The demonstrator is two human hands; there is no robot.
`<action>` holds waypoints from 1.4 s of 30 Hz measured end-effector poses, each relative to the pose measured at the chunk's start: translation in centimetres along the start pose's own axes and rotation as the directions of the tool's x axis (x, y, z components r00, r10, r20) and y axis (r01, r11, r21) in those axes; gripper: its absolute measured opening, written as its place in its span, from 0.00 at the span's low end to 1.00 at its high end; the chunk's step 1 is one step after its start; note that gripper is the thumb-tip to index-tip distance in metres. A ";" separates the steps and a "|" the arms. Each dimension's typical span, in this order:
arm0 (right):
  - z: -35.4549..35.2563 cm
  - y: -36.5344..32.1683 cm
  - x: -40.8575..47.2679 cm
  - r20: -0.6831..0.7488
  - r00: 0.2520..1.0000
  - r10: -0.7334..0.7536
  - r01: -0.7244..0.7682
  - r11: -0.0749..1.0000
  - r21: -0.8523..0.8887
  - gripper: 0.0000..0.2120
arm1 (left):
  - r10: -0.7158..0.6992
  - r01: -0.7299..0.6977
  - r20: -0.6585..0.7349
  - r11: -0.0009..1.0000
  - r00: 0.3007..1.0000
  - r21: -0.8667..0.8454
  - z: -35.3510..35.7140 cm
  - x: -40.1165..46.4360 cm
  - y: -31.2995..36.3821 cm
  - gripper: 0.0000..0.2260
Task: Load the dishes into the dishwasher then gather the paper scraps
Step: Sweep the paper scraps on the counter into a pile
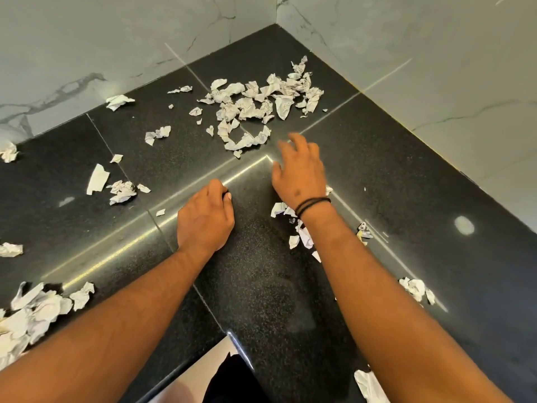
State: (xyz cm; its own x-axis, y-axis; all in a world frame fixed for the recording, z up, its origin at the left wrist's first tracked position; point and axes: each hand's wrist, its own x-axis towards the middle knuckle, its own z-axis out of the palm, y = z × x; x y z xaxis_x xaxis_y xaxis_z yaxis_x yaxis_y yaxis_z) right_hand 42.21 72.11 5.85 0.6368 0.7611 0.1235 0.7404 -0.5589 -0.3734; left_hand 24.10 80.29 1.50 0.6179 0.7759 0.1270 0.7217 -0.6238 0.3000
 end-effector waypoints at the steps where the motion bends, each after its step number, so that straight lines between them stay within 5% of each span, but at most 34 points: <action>1: 0.7 -0.6 1.3 0.048 0.998 -0.050 0.049 0.999 0.014 0.24 | -0.002 0.002 0.000 1.000 1.000 0.003 0.0 0.0 0.0 0.07; 4: 2.8 -1.1 3.9 0.199 0.975 -0.093 0.095 0.995 0.000 0.31 | -0.002 0.002 0.003 1.000 1.000 0.000 -0.2 -0.1 0.0 0.07; 6: 3.6 -0.6 4.3 0.218 0.972 -0.084 0.103 0.992 -0.079 0.26 | 0.000 0.000 0.000 1.000 1.000 -0.002 -0.2 -0.1 0.0 0.07; 12: 2.6 1.0 -0.3 0.073 0.997 -0.039 0.043 0.998 -0.052 0.16 | -0.005 0.005 0.009 1.000 1.000 -0.007 -0.1 -0.1 0.0 0.07; 21: -0.5 1.1 -7.5 -0.119 0.962 0.246 -0.245 0.969 0.023 0.15 | 0.016 -0.016 0.004 1.000 1.000 -0.021 0.1 0.0 -0.2 0.07; 24: -1.5 -1.6 -4.4 -0.146 0.983 0.111 -0.089 0.985 0.151 0.15 | 0.017 -0.017 0.001 1.000 1.000 -0.020 0.1 0.0 -0.2 0.07; 28: 0.3 -5.4 1.3 0.098 0.984 -0.148 0.136 0.983 0.125 0.20 | 0.016 -0.016 -0.012 1.000 1.000 -0.001 0.0 0.0 0.0 0.07; 32: 4.4 -5.9 2.5 0.265 0.940 -0.214 0.227 0.974 -0.021 0.18 | 0.002 -0.002 -0.014 1.000 1.000 0.001 -0.1 0.0 0.0 0.07; 42: 2.8 0.4 -8.3 -0.043 0.999 -0.030 0.031 0.999 0.018 0.12 | 0.028 -0.028 -0.023 0.999 0.999 -0.020 0.1 0.0 -0.2 0.07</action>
State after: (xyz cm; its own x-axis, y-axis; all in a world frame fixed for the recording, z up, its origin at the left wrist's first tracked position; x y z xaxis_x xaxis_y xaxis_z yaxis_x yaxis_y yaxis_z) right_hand 36.60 66.55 2.09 0.6226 0.7630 0.1738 0.7560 -0.5290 -0.3857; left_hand 23.93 80.39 1.38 0.6303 0.7604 0.1568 0.6979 -0.6434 0.3148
